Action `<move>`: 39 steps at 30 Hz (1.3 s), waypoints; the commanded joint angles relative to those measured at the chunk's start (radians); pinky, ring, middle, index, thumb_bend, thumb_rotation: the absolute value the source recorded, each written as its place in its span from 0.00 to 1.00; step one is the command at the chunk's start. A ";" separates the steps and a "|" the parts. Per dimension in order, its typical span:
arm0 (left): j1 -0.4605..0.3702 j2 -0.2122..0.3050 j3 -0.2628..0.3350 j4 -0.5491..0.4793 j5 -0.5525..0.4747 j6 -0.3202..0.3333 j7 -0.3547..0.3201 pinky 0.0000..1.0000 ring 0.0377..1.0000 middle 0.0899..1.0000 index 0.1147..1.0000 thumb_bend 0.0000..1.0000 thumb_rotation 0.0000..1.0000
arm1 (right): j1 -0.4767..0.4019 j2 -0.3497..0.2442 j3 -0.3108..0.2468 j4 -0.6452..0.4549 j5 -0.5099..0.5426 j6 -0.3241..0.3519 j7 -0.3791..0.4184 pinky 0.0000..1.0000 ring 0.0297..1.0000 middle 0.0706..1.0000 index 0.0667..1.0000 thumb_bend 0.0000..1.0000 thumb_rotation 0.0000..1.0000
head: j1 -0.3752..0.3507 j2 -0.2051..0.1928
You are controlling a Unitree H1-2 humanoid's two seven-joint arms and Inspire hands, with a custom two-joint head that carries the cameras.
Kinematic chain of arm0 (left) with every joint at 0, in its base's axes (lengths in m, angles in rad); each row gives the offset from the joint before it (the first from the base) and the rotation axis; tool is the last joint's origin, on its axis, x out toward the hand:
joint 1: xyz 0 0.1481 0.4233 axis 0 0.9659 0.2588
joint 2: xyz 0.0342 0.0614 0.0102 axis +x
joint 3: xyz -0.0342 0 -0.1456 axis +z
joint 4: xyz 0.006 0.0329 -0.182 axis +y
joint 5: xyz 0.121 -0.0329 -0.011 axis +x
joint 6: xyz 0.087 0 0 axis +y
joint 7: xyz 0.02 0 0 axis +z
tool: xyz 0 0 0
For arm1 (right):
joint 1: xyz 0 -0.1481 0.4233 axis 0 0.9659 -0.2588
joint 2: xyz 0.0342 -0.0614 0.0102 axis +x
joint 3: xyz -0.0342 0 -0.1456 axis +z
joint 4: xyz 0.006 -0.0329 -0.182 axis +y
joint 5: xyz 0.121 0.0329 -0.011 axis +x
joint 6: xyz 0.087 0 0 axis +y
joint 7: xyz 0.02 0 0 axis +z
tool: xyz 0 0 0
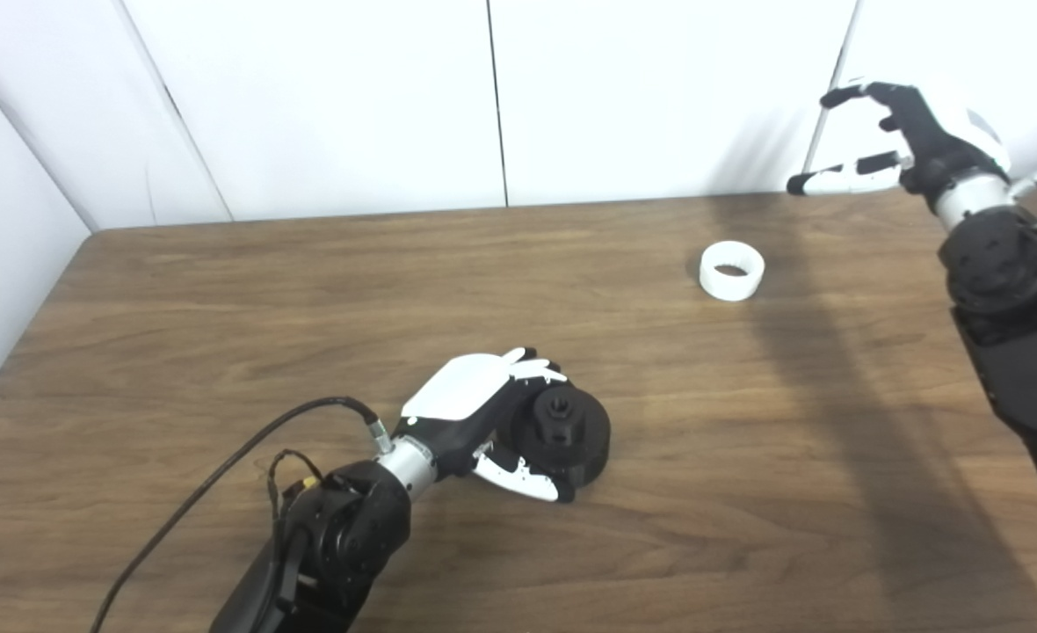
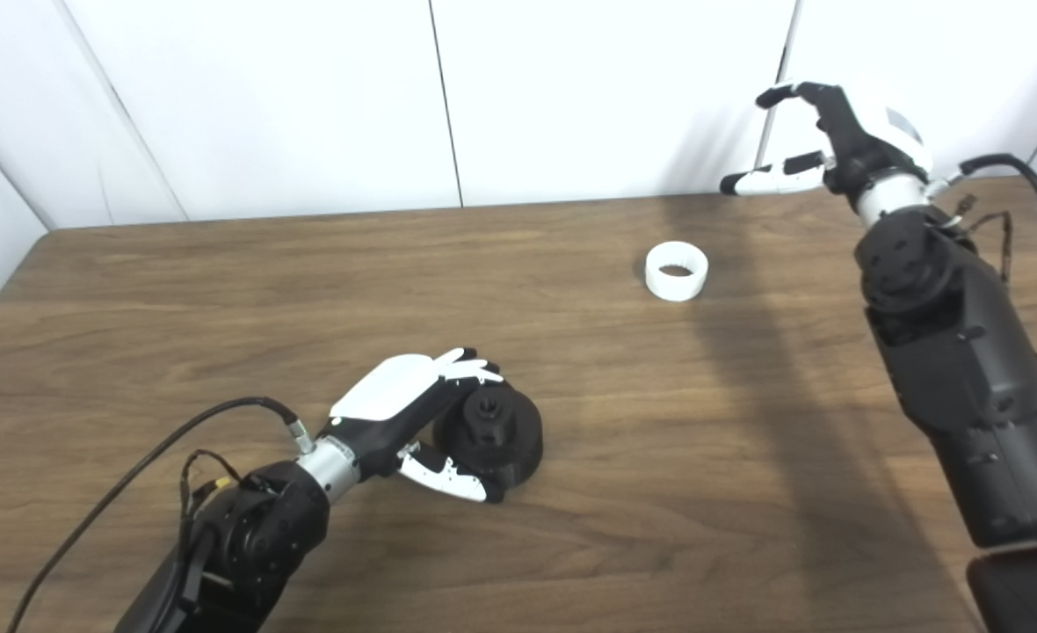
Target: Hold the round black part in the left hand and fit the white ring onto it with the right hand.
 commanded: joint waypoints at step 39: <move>-0.013 0.000 -0.001 0.035 -0.004 -0.001 0.005 0.92 0.98 0.91 0.76 1.00 0.40 | -0.136 0.003 0.187 0.136 -0.100 -0.054 0.274 0.98 1.00 0.94 0.73 0.92 0.36 | 0.003 -0.009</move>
